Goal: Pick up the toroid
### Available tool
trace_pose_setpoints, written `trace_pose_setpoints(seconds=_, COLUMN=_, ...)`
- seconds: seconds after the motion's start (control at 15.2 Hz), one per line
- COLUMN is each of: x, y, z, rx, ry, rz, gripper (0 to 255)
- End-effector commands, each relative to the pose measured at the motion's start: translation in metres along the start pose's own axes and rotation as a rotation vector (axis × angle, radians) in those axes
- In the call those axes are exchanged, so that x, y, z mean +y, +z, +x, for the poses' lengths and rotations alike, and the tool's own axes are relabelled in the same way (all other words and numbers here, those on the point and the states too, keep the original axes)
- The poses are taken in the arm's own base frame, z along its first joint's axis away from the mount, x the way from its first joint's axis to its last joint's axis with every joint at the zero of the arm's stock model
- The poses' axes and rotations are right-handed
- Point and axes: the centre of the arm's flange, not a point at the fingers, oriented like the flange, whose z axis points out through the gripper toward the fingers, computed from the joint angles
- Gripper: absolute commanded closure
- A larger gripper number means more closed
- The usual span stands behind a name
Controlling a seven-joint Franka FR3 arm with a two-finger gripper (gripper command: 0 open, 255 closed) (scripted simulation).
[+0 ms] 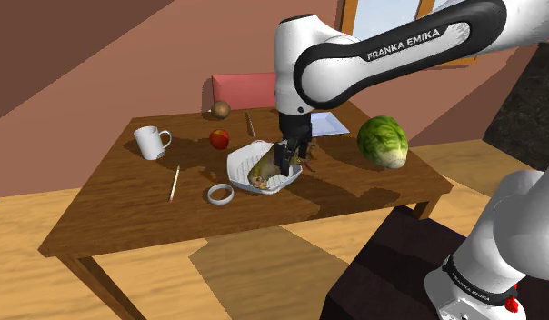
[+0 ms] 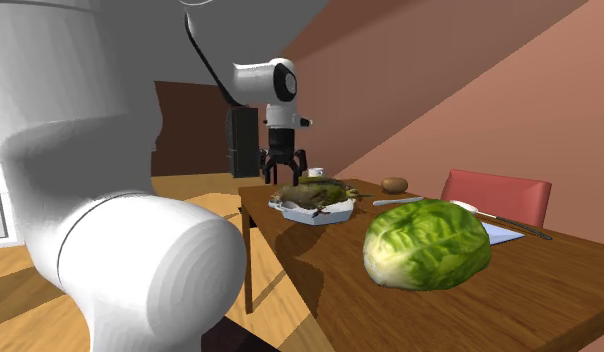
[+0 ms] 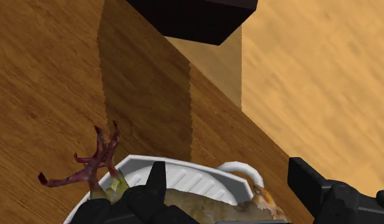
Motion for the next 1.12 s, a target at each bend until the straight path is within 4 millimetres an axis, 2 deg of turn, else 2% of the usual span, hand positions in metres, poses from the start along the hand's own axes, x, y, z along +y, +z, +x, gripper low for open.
trace_pose_setpoints(seconds=0.0, x=-0.013, y=0.009, z=0.02, rx=0.004, ry=0.0, rz=0.005, gripper=0)
trace_pose_setpoints(seconds=1.06, x=-0.134, y=0.064, z=0.176, rx=0.032, ry=-0.011, rz=0.038, gripper=0)
